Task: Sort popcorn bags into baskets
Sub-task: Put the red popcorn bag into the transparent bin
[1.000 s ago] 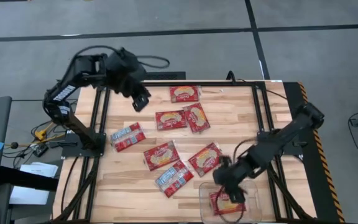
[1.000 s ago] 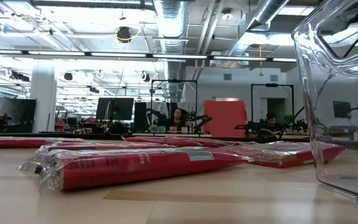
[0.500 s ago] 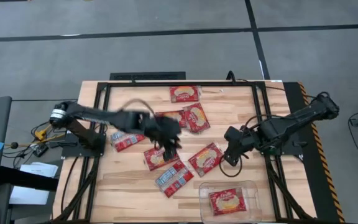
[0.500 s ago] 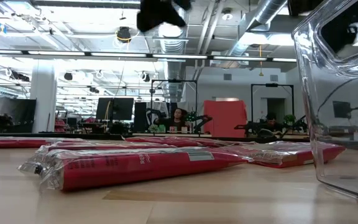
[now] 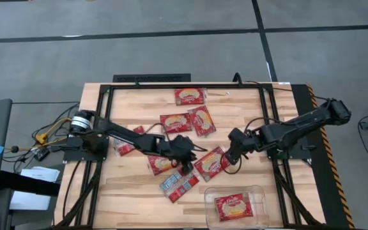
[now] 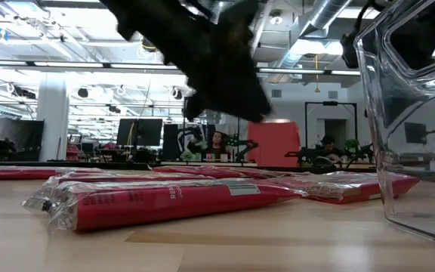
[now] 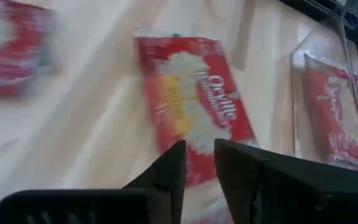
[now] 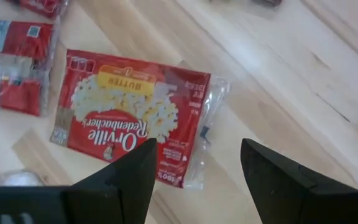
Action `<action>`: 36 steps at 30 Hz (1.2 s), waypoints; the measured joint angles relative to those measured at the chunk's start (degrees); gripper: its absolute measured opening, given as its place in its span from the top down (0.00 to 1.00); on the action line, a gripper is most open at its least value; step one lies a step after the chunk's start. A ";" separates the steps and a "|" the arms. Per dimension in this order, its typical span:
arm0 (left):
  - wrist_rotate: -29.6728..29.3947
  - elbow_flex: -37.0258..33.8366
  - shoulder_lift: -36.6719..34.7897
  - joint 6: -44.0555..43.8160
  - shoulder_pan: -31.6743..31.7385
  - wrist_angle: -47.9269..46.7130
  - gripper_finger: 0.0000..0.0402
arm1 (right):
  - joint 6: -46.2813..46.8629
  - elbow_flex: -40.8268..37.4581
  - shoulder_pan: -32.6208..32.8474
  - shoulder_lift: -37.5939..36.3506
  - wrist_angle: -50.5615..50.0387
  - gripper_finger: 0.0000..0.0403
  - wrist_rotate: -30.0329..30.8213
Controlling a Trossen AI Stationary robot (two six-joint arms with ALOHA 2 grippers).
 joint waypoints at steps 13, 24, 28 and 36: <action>3.96 3.99 9.38 -1.99 -1.37 -2.89 0.99 | 5.78 -3.89 -0.16 0.60 2.87 0.37 1.00; 3.86 4.18 10.94 -1.98 -1.04 -5.32 0.99 | 8.31 -12.88 -0.58 0.63 16.55 0.36 -3.96; 5.21 4.11 12.01 -3.12 -1.00 -5.49 0.98 | 7.89 -13.99 -1.73 0.53 17.62 0.30 -3.64; 4.51 4.18 12.80 -3.58 0.20 -4.82 0.98 | 6.24 -16.74 -3.98 1.80 19.84 0.16 -6.37</action>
